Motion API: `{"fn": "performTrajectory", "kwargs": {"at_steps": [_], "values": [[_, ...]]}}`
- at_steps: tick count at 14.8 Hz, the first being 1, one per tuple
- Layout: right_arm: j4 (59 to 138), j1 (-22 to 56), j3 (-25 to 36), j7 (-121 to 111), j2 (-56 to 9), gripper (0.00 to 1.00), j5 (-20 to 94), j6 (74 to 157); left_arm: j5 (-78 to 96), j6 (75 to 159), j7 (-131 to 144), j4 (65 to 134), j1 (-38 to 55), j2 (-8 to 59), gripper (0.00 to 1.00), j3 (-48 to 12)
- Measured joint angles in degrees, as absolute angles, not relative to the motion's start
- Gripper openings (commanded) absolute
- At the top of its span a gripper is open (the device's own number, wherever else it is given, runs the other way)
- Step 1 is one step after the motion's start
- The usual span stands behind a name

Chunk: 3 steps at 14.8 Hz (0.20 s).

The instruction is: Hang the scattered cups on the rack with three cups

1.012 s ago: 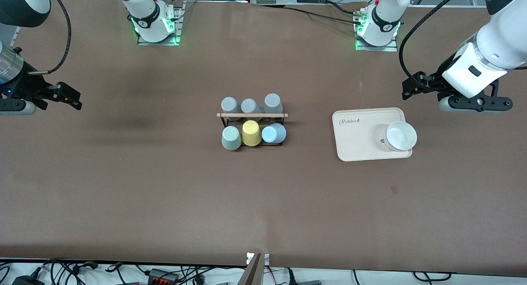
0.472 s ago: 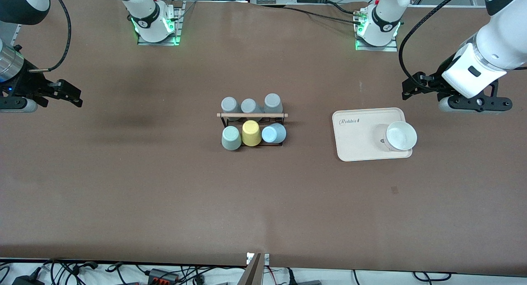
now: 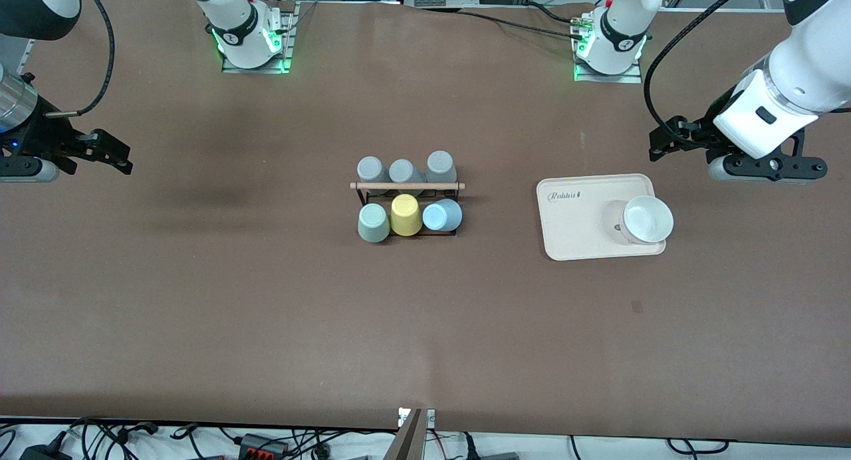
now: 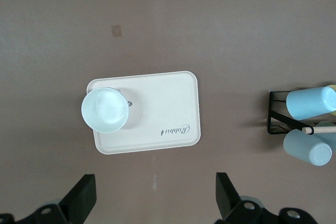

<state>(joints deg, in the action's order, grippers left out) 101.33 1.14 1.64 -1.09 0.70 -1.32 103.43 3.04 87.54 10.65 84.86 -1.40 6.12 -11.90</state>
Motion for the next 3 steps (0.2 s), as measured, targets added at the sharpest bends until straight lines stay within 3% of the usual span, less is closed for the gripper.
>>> {"fn": "performTrajectory", "kwargs": {"at_steps": [3], "values": [[101.33,1.14,1.64,-1.09,0.71,1.0,-1.32,102.8,3.04,87.54,10.65,84.86,-1.4,6.12,1.0,-11.9]]}}
